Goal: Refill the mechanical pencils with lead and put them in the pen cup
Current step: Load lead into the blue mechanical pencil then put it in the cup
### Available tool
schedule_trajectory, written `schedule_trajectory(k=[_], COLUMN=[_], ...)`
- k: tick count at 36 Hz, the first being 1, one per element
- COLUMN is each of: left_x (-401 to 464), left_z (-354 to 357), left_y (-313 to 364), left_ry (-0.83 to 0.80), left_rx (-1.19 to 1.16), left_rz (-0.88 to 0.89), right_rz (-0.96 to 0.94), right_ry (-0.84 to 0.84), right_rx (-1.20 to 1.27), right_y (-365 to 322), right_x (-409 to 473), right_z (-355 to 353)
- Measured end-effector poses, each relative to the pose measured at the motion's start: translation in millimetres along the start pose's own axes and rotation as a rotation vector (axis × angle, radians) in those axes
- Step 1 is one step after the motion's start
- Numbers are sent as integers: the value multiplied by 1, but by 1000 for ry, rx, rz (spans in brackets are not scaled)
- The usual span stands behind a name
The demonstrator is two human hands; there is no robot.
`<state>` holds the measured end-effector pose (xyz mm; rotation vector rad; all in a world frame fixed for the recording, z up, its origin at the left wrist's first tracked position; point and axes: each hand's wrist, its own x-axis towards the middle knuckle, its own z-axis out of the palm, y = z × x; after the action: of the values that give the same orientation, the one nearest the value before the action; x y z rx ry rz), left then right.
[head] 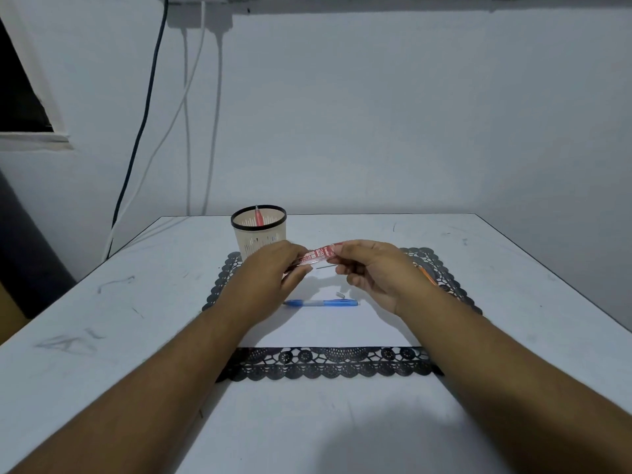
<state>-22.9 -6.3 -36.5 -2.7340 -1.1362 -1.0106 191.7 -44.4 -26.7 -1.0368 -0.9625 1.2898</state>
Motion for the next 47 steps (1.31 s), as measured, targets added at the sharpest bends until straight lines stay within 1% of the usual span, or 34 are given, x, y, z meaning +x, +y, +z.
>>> schedule_trajectory(k=[3, 5, 8, 10, 12, 14, 16, 22, 24, 27, 29, 32, 36, 40, 43, 45, 47], left_x=[-1, -2, -4, -3, -2, -1, -1, -2, -3, -3, -2, -2, -4, -2, -4, -5, -5], left_z=[-1, -3, -3, -3, -3, -3, -3, -6, -7, -9, -11, -11, -12, -15, -12, -13, -16], left_y=[-2, 1, 6, 9, 11, 14, 15, 19, 18, 19, 21, 20, 16, 19, 15, 14, 15], left_ry=[14, 57, 131, 158, 180, 187, 185, 175, 174, 201, 215, 194, 174, 180, 158, 188, 221], left_rx=[-48, -134, -417, -631, -796, -886, -923, -939, -864, -686, -723, -796, -732, -725, -704, -702, -764], left_rz=[3, -4, -91, -158, -191, -194, -191, -186, -151, -79, -98, -142, -100, -92, -136, -162, -187], right_rz=[12, 41, 124, 195, 262, 313, 341, 376, 380, 379, 381, 367, 362, 355, 352, 346, 341], right_ry=[16, 26, 33, 21, -3, -24, -37, -57, -69, -95, -102, -94, -103, -127, -117, -118, -121], right_rx=[13, 37, 109, 172, 239, 287, 318, 355, 351, 354, 357, 361, 369, 374, 363, 364, 369], right_y=[0, 1, 3, 5, 7, 8, 9, 11, 11, 10, 8, 8, 6, 6, 7, 7, 8], right_x=[0, -1, -2, -3, -3, -4, -4, -3, -4, -7, -9, -9, -9, -9, -10, -10, -9], right_z=[2, 4, 9, 13, 17, 19, 20, 21, 22, 23, 24, 24, 24, 24, 24, 25, 25])
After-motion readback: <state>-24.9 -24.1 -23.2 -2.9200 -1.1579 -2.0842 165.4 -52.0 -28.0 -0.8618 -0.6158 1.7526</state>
